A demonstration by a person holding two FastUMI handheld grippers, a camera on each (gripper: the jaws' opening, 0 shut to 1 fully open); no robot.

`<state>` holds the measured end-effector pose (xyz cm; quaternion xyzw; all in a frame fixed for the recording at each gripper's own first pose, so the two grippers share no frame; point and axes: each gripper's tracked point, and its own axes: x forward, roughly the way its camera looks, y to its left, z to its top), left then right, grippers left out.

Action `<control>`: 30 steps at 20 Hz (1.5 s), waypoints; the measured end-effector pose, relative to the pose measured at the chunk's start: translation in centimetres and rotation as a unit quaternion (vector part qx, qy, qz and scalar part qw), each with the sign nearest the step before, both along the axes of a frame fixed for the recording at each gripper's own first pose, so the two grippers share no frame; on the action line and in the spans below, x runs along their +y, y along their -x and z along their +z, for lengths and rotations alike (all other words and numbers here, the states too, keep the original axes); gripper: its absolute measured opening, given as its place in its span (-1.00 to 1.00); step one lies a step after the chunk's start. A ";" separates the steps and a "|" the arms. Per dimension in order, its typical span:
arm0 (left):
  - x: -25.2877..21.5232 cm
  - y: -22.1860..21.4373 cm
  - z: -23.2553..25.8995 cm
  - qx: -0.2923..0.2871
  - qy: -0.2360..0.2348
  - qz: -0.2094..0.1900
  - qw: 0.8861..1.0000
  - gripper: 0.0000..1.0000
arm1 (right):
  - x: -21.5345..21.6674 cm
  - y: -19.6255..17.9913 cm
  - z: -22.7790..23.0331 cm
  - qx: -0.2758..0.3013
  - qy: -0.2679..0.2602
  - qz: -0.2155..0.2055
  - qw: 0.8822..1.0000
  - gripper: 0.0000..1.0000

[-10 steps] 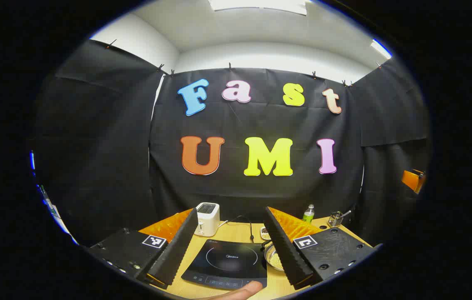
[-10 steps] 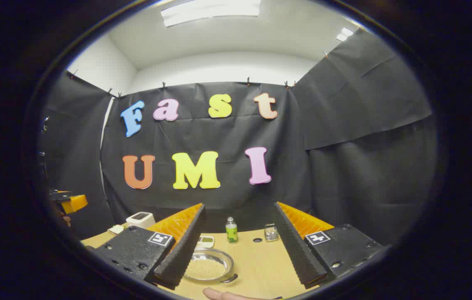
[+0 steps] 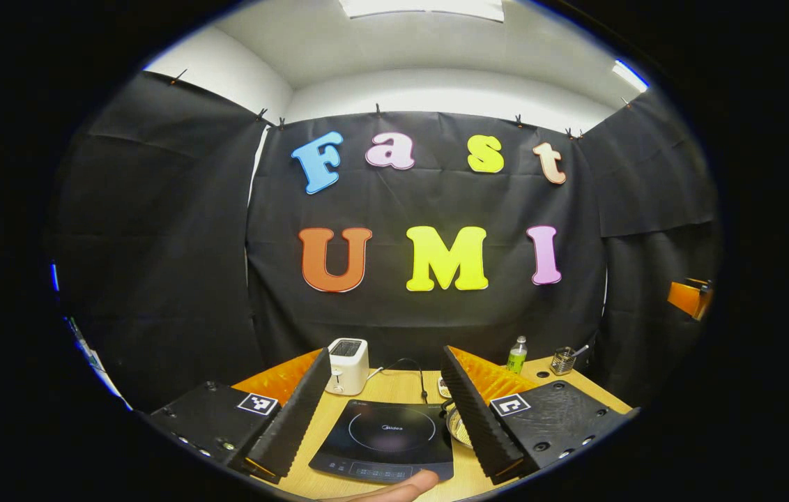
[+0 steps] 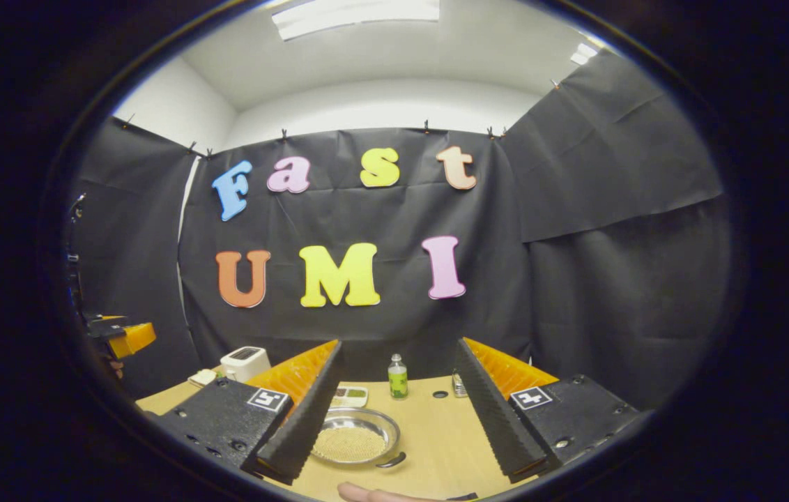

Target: First push the handle of the pot to place it horizontally, then grasp the pot with both hands and set it on the induction cooktop.

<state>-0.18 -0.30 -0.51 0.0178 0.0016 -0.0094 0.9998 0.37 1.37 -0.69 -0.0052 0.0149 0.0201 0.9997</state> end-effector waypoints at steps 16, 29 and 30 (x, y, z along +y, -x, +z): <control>-1.9 1.8 -1.5 -0.003 -0.007 -0.027 1.000 0.89 | 0.8 -4.8 -5.8 0.062 -0.011 0.027 0.998 0.84; -0.8 4.6 -1.8 -0.020 -0.010 -0.011 1.000 0.89 | 4.6 -7.3 -21.3 0.291 -0.009 0.096 0.952 -0.92; -1.0 4.7 -1.9 -0.021 -0.011 -0.012 1.000 0.89 | 4.9 -7.4 -22.8 0.306 -0.002 0.100 0.947 -0.98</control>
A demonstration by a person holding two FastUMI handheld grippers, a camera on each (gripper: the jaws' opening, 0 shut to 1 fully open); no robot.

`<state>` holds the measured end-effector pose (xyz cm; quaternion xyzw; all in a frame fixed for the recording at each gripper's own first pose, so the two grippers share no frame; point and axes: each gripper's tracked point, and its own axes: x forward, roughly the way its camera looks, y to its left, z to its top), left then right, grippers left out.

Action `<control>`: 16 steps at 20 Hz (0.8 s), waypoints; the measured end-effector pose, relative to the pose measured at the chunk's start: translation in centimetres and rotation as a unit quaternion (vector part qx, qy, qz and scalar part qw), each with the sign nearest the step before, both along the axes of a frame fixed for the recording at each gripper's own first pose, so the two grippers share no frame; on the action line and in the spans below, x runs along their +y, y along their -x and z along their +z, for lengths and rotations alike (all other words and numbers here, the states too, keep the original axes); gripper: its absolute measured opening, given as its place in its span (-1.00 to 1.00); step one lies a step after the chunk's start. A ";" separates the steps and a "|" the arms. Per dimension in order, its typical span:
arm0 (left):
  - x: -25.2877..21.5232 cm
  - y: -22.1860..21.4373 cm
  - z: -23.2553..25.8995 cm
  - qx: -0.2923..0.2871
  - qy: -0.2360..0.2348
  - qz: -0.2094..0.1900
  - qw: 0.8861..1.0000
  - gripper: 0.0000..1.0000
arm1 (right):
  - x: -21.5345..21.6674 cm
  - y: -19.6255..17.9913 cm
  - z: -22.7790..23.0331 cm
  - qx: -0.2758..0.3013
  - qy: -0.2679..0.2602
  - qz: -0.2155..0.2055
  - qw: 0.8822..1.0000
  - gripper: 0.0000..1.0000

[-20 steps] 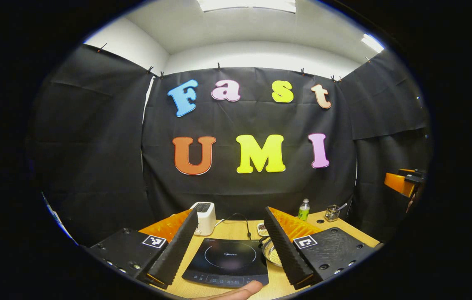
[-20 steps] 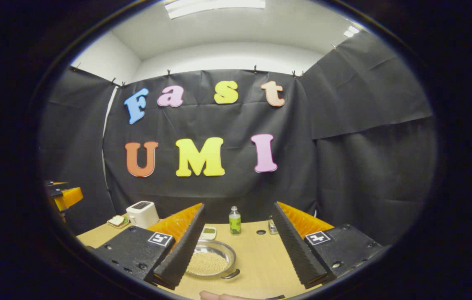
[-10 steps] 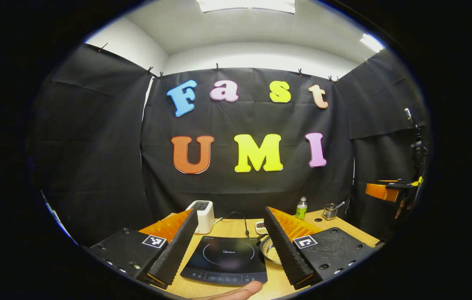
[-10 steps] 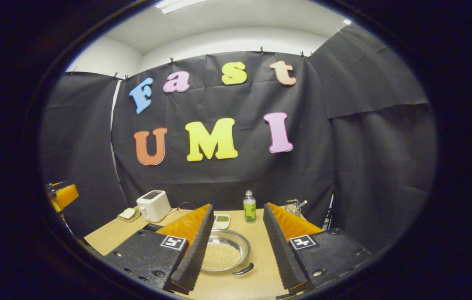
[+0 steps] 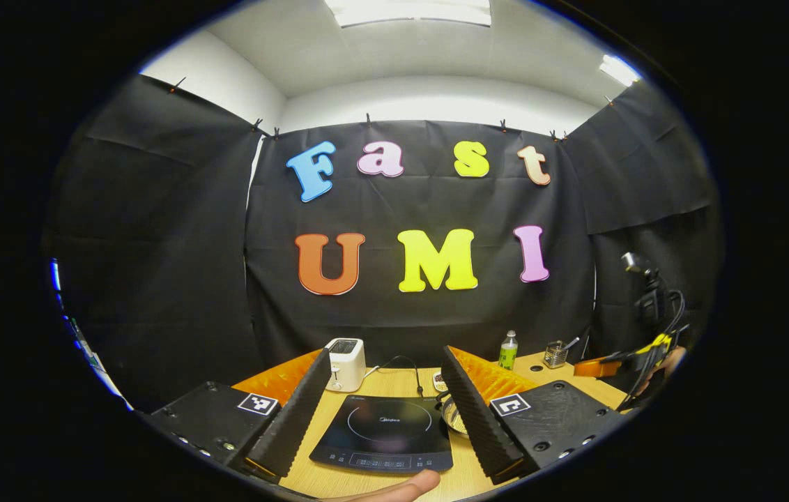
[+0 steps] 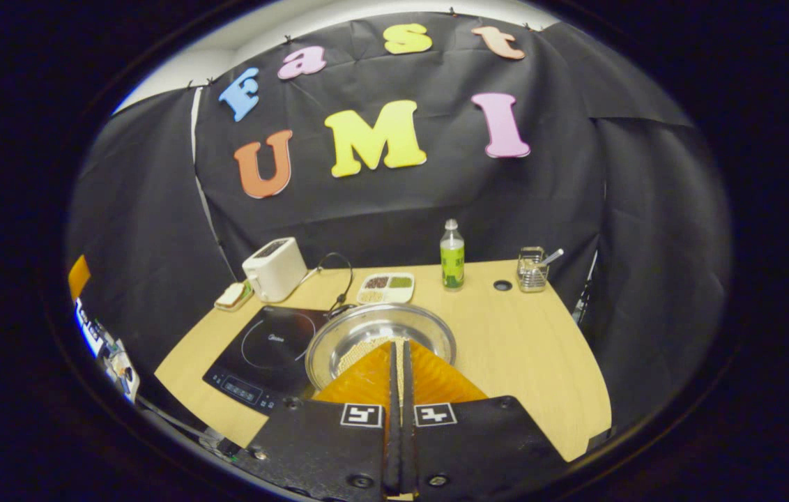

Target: First push the handle of the pot to place it horizontally, then grasp the pot with both hands and set it on the induction cooktop.

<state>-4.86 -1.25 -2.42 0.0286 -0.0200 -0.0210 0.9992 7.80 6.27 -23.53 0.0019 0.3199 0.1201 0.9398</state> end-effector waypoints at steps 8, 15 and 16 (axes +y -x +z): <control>-1.0 0.7 -0.6 0.001 -0.017 -0.015 1.000 0.89 | 0.2 1.0 -8.7 0.098 0.049 0.011 0.994 -0.92; -0.5 0.8 -0.4 0.000 -0.004 -0.012 1.000 0.93 | 0.9 2.5 -14.0 0.159 0.064 0.043 0.984 -0.92; -0.5 0.7 -0.5 0.002 0.001 -0.012 1.000 0.93 | 0.9 2.5 -14.5 0.165 0.065 0.045 0.983 -0.92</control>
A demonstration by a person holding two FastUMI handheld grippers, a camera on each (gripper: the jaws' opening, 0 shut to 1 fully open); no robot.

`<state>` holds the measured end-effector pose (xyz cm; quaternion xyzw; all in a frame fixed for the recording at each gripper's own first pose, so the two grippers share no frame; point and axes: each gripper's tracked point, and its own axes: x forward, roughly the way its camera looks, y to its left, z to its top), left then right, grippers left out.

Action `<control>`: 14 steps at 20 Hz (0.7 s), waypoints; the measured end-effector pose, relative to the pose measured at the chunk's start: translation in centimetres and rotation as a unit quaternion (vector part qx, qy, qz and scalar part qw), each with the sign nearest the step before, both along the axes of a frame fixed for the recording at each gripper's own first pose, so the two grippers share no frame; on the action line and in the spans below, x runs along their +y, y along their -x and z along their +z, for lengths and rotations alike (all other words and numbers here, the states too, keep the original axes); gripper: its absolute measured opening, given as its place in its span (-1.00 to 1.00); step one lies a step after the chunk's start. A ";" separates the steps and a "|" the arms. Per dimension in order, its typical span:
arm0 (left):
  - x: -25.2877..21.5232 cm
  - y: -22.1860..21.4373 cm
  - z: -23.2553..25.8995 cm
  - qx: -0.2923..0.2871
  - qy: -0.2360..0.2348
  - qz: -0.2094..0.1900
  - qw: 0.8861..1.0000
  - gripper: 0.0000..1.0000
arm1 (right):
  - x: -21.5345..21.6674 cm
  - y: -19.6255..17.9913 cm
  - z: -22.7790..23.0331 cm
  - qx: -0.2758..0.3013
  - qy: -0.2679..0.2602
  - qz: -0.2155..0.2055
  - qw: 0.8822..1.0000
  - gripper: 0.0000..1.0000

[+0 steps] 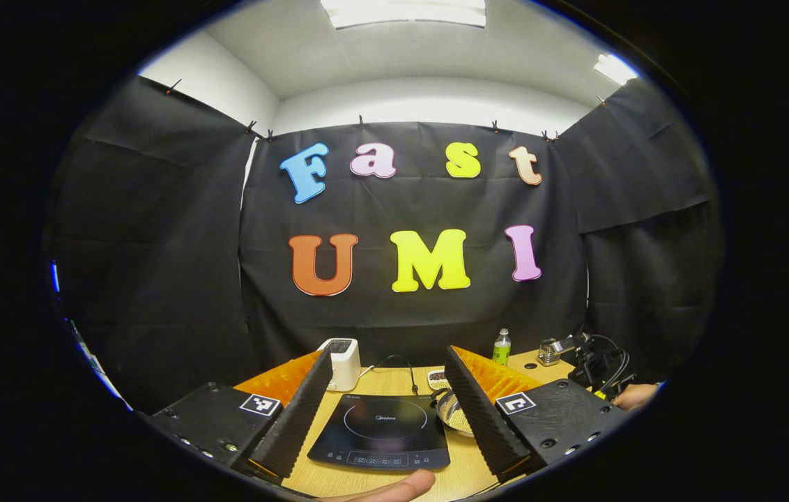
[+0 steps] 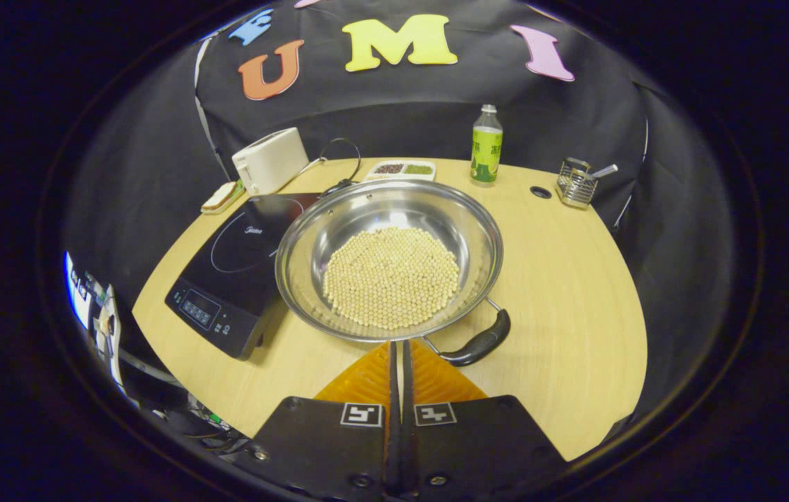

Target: First push the handle of the pot to place it horizontally, then grasp the pot with both hands and set it on the induction cooktop.

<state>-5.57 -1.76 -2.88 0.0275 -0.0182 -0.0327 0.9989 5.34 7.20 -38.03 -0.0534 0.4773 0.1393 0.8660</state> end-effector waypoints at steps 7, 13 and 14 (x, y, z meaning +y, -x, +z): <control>-0.1 0.2 0.3 0.009 0.008 -0.008 1.000 0.93 | -1.1 -0.2 -2.3 0.032 0.006 -0.003 0.999 -0.92; -0.2 0.5 0.4 0.006 0.008 -0.015 1.000 0.93 | -2.1 -0.6 -2.7 0.040 0.002 -0.009 0.999 -0.93; -0.1 0.7 0.6 0.003 0.004 -0.012 1.000 0.93 | -2.3 -0.8 -2.7 0.040 0.004 -0.010 0.999 -0.93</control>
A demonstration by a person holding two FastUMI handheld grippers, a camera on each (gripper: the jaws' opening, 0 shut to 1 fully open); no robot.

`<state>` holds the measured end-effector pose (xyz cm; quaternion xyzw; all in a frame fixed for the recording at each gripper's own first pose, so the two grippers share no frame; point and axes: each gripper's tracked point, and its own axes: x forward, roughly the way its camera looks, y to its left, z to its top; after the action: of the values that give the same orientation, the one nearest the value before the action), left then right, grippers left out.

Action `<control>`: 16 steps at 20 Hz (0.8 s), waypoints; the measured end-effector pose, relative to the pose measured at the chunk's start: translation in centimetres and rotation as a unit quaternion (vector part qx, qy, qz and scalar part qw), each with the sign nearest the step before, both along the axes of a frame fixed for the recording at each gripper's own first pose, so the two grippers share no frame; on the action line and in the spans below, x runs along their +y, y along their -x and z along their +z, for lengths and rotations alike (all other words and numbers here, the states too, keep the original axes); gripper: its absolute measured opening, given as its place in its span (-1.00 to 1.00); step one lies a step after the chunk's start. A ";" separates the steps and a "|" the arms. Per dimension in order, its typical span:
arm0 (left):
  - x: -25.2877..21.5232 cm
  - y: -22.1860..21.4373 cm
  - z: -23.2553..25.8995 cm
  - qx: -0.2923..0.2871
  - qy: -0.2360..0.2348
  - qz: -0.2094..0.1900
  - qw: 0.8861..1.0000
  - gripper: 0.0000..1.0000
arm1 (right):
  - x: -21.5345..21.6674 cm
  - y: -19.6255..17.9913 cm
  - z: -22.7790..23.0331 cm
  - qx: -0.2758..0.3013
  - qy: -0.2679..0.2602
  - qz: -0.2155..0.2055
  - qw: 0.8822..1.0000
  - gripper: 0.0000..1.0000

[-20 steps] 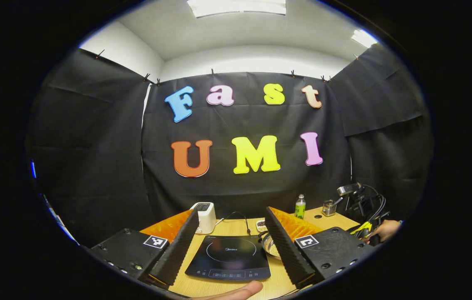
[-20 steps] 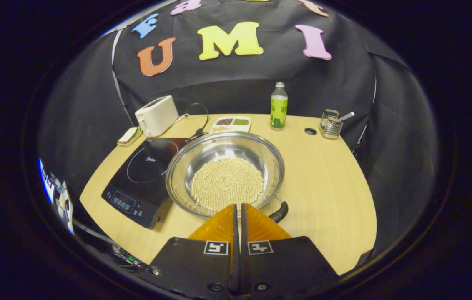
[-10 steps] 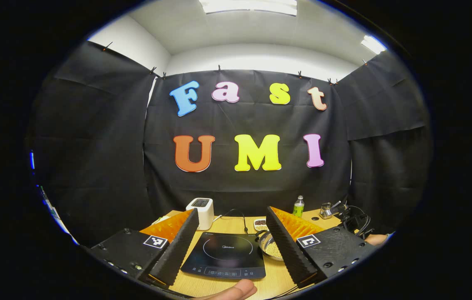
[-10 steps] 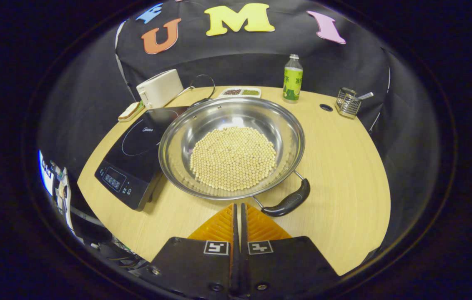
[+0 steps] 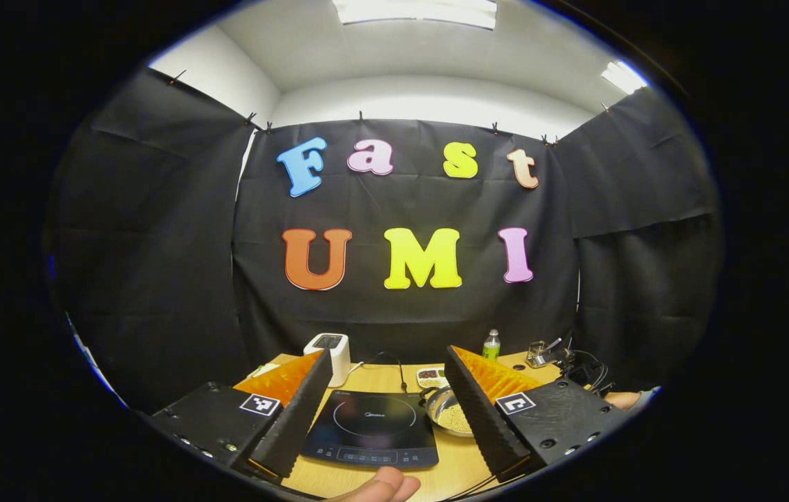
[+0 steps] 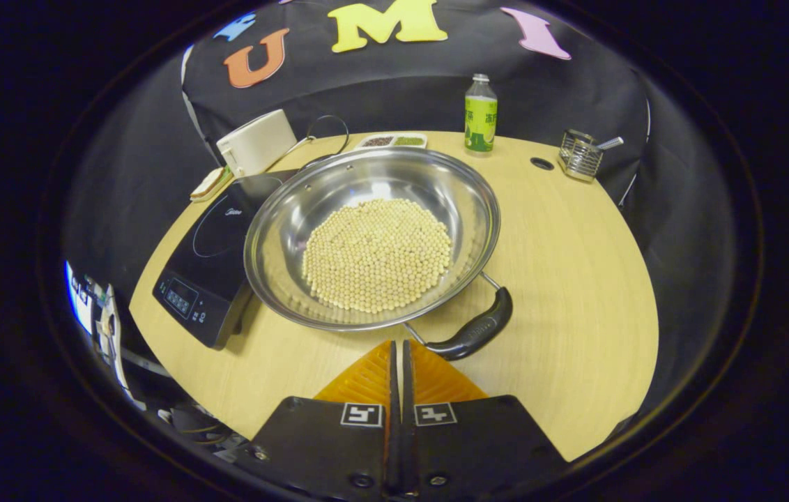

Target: First push the handle of the pot to place it horizontally, then grasp the pot with both hands and set it on the induction cooktop.

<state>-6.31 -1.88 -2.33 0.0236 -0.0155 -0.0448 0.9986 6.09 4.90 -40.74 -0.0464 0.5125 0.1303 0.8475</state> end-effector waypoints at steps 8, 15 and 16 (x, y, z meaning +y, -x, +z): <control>-0.3 0.2 -0.1 -0.004 -0.008 -0.004 1.000 0.92 | -1.6 -1.1 -0.6 -0.001 0.010 -0.010 1.000 -0.92; 1.2 -0.1 -0.5 -0.006 -0.021 0.024 0.999 0.92 | -3.3 -2.5 -0.8 -0.007 0.016 -0.026 1.000 -0.92; 1.3 -0.2 -0.3 -0.010 -0.022 0.025 0.999 0.93 | -3.5 -2.7 -0.9 -0.007 0.019 -0.027 0.999 -0.93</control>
<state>-6.16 -0.58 -2.60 0.0469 -0.0239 -0.0201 0.9984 8.78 1.42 -41.63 -0.0491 0.5097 0.0974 0.8534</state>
